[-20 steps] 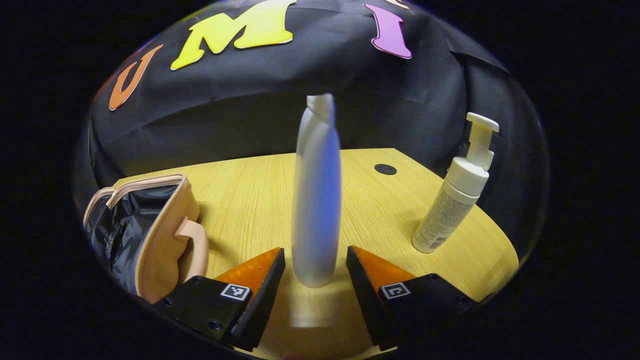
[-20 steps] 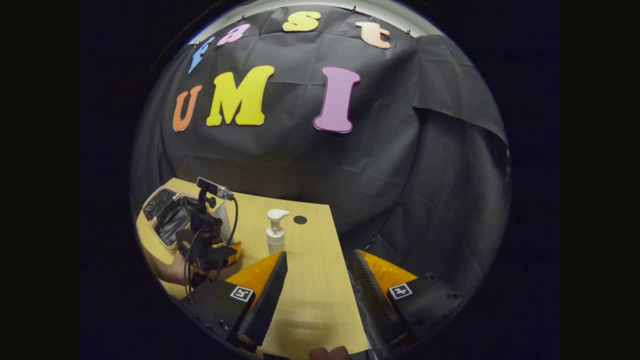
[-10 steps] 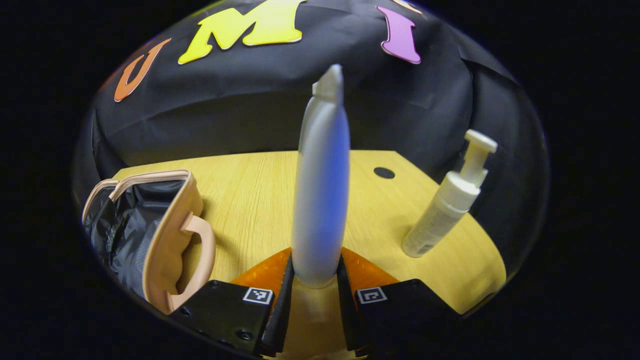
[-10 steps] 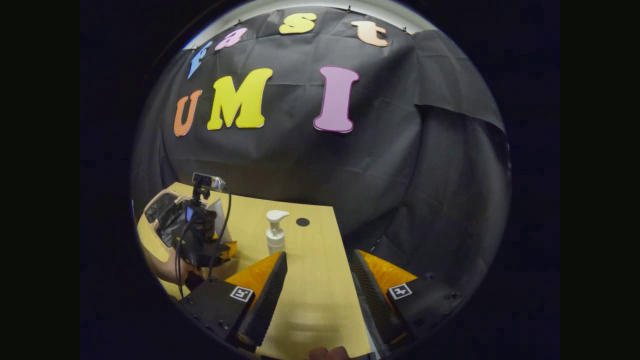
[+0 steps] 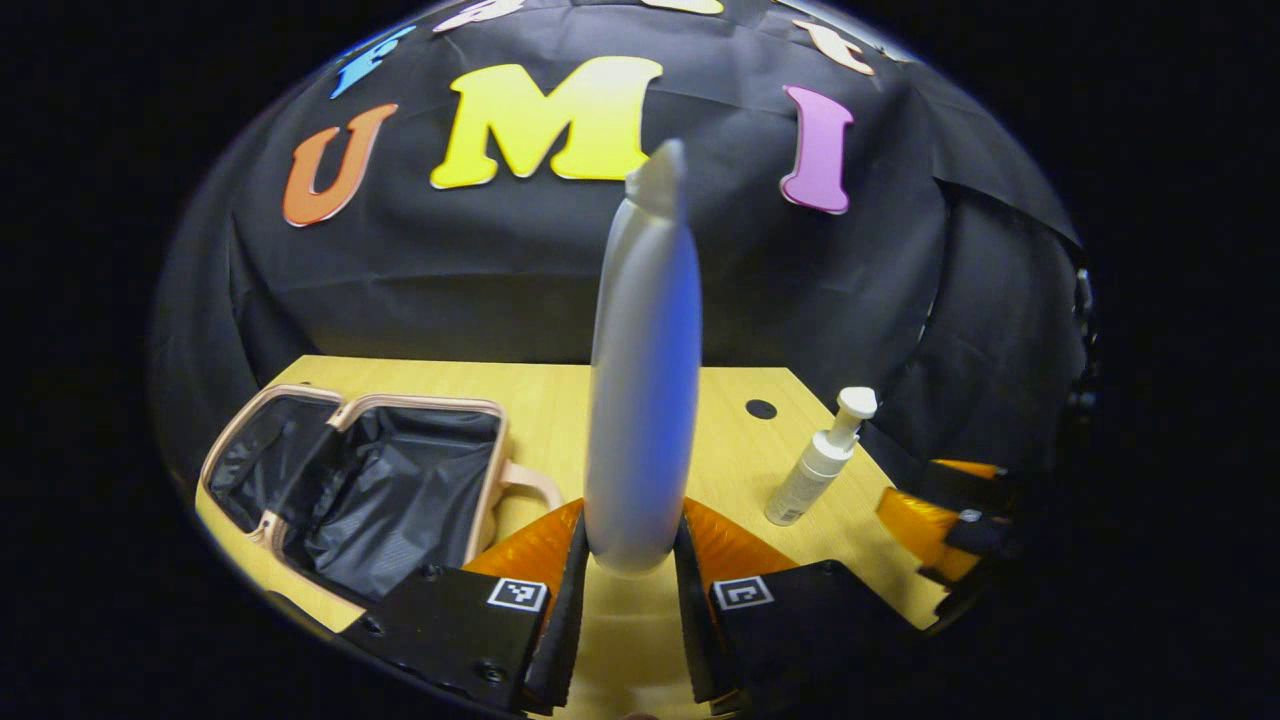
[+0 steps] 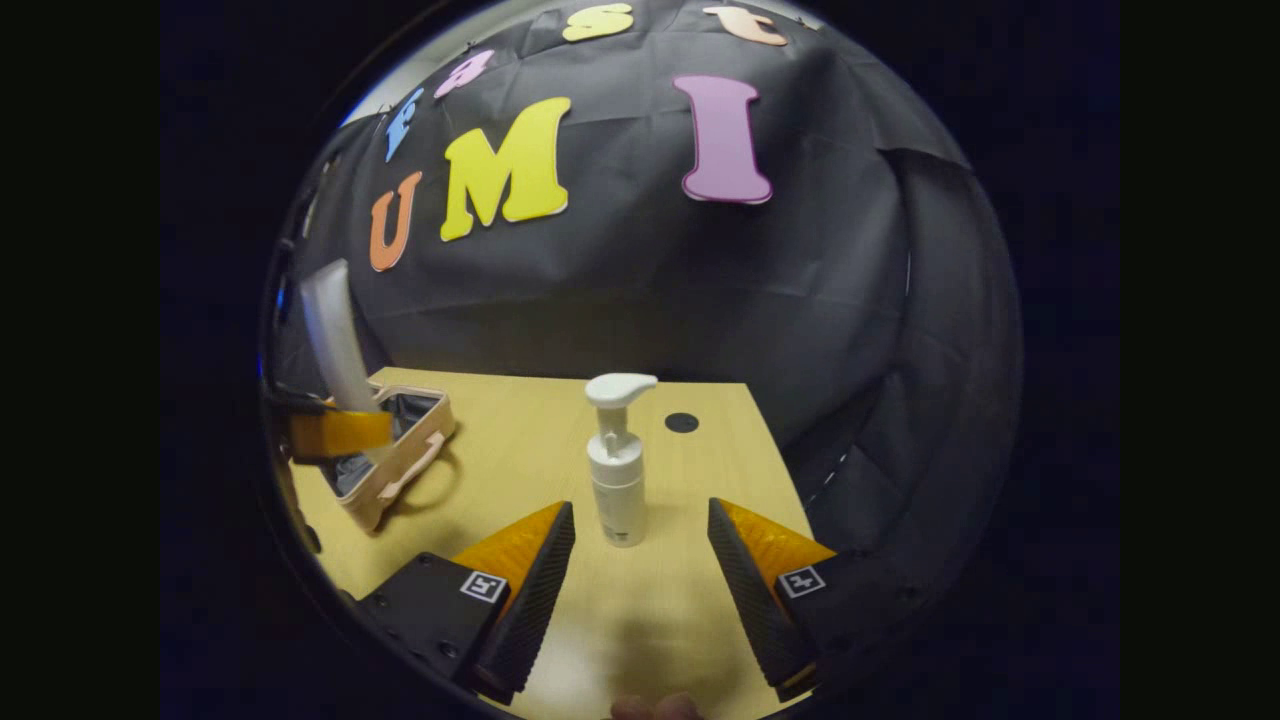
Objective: First open the suitcase, pack the skin care products into it, and then close the suitcase.
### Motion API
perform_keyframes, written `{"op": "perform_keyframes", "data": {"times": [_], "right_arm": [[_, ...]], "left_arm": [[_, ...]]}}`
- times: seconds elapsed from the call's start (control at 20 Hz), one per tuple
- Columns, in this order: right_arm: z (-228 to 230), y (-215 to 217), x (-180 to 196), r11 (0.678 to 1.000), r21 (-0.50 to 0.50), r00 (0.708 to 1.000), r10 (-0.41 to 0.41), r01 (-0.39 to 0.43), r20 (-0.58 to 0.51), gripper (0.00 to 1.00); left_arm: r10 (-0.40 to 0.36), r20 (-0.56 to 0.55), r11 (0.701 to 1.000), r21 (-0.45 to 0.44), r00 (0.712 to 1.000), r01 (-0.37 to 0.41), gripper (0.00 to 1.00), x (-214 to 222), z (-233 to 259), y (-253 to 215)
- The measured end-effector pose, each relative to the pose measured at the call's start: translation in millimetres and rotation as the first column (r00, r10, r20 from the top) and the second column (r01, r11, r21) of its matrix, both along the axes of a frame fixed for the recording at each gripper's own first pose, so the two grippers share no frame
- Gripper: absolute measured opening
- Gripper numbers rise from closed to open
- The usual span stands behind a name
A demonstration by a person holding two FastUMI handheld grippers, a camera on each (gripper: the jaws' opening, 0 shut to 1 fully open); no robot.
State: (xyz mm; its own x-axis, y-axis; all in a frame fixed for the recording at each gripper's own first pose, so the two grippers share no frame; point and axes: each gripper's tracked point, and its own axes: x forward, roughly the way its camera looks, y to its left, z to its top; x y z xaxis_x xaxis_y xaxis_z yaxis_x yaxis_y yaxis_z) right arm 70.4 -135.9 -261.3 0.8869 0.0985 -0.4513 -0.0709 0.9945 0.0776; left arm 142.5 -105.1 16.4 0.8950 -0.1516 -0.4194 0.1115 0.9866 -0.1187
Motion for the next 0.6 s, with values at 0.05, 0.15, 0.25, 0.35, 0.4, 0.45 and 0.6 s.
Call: {"op": "perform_keyframes", "data": {"times": [0.05,0.15,0.25,0.35,0.4,0.45,0.6], "right_arm": [[-10.8,4.9,10.7,1.0,-0.003,1.0,0.002,-0.002,-0.004,0.8],[-36.0,11.8,28.1,1.0,-0.015,0.999,0.008,-0.009,-0.051,0.8],[-57.3,16.7,39.8,1.0,-0.015,0.997,0.004,-0.005,-0.076,0.81],[-68.3,19.7,50.7,1.0,-0.021,0.996,0.005,-0.007,-0.091,0.81],[-73.9,21.5,49.9,1.0,-0.017,0.995,0.007,-0.008,-0.099,0.81],[-76.8,22.2,52.8,1.0,-0.015,0.995,0.004,-0.006,-0.101,0.8],[-84.1,27.7,68.7,1.0,-0.024,0.995,-0.001,-0.002,-0.097,0.72]], "left_arm": [[0.026,0.001,1.0,-0.005,1.0,-0.025,0.46,-4.5,6.1,11.9],[0.059,0.005,0.998,-0.002,0.998,-0.059,0.46,-12.1,15.3,33.1],[0.086,0.01,0.996,0.03,0.996,-0.086,0.46,-17.2,22.2,56.4],[0.124,0.015,0.991,0.05,0.992,-0.124,0.46,-20.9,29.2,82.0],[0.144,0.012,0.988,0.053,0.99,-0.144,0.46,-21.4,30.0,92.8],[0.16,0.012,0.986,0.055,0.987,-0.16,0.46,-24.2,31.8,101.8],[0.2,-0.001,0.978,0.065,0.98,-0.2,0.46,-27.9,32.1,128.7]]}}
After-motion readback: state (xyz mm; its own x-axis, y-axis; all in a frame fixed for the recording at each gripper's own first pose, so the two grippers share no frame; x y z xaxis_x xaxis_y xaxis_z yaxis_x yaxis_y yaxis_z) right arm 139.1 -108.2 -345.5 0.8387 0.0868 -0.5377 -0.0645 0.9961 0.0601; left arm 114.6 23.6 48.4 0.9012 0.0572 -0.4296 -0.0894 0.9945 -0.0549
